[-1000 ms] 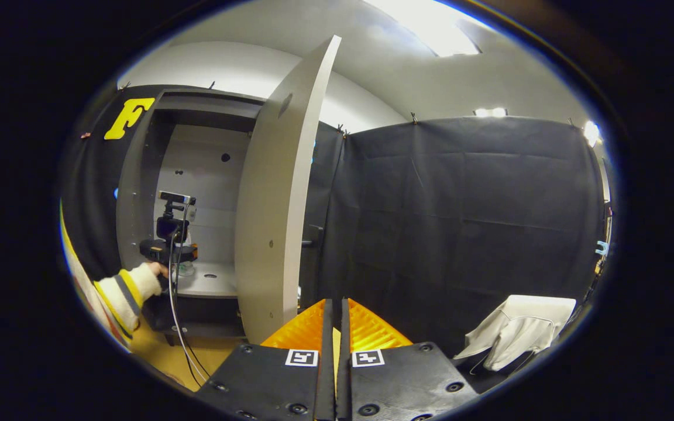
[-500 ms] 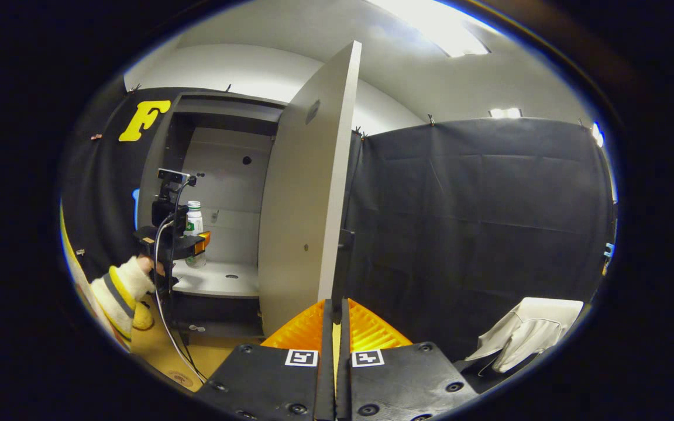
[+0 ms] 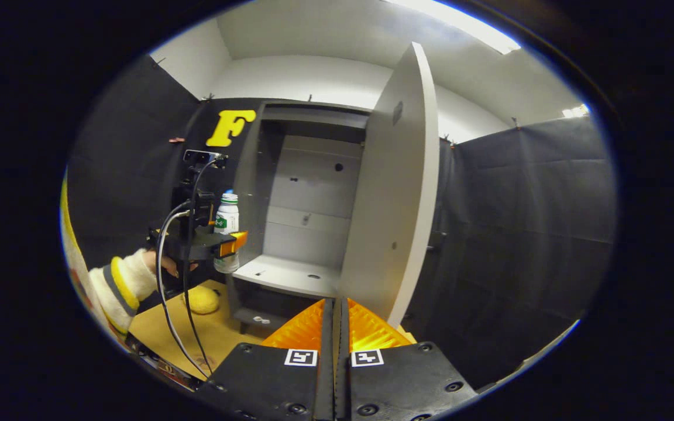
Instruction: Open the cabinet door with the right hand, grasp the bottle in the cabinet with the left hand and place it on the coaster, then close the cabinet door with the right hand.
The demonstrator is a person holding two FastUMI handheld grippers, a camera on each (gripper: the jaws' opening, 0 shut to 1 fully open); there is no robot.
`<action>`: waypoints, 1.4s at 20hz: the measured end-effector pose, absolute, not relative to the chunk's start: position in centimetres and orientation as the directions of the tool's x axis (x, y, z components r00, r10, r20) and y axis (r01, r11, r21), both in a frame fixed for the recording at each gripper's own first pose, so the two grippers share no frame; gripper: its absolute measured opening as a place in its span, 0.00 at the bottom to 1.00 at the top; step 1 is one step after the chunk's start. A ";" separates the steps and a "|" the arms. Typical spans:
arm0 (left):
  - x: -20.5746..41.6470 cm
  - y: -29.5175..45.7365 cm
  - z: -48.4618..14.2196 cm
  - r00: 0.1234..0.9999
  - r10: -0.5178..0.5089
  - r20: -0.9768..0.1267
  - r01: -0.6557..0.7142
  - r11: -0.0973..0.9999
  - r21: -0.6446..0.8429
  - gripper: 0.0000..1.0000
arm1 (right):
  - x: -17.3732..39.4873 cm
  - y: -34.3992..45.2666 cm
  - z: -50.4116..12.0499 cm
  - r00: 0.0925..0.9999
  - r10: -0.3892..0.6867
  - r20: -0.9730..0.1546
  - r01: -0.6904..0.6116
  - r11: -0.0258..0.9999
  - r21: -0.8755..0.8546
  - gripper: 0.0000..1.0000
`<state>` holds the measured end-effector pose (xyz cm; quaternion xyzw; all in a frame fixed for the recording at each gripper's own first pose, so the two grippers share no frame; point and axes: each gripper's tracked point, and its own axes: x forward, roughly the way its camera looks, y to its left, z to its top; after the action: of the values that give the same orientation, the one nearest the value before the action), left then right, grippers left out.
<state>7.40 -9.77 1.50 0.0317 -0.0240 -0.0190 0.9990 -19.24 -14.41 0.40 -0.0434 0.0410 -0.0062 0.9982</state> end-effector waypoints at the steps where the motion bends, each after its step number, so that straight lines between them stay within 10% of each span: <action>1: 5.5 -9.0 0.7 1.000 -0.001 0.031 -0.001 0.999 0.050 0.78 | -18.9 -14.2 0.4 0.996 0.037 -0.079 -0.044 0.995 -0.090 0.06; 11: -7.5 -3.7 -8.7 0.971 0.208 -0.116 -0.208 0.978 0.009 0.78 | -16.7 -7.6 -3.9 0.926 0.360 -0.116 -0.368 0.929 -0.051 0.10; 16: -7.2 -3.2 -16.4 0.973 0.174 -0.153 -0.178 0.984 -0.015 0.78 | -12.7 -3.3 -9.2 0.925 0.349 -0.152 -0.354 0.935 -0.005 0.73; 18: -6.6 -3.0 -20.1 0.972 0.173 -0.159 -0.172 0.985 0.016 0.78 | -11.3 -2.2 -12.7 0.926 0.334 -0.175 -0.335 0.942 0.025 0.76; 20: -6.0 -3.3 -23.8 0.974 0.152 -0.170 -0.145 0.988 0.048 0.78 | -10.0 -1.4 -16.4 0.926 0.309 -0.216 -0.313 0.950 0.017 1.00; 28: -4.0 -5.0 -33.2 0.985 0.093 -0.146 -0.086 0.995 0.052 0.78 | -7.2 -2.0 -24.2 0.945 0.151 -0.289 -0.177 0.982 -0.066 0.98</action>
<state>-4.02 -4.96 -33.22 0.0228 0.0743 0.0448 0.9960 -7.20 -1.99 -24.20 -0.0456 0.1427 0.0832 0.9852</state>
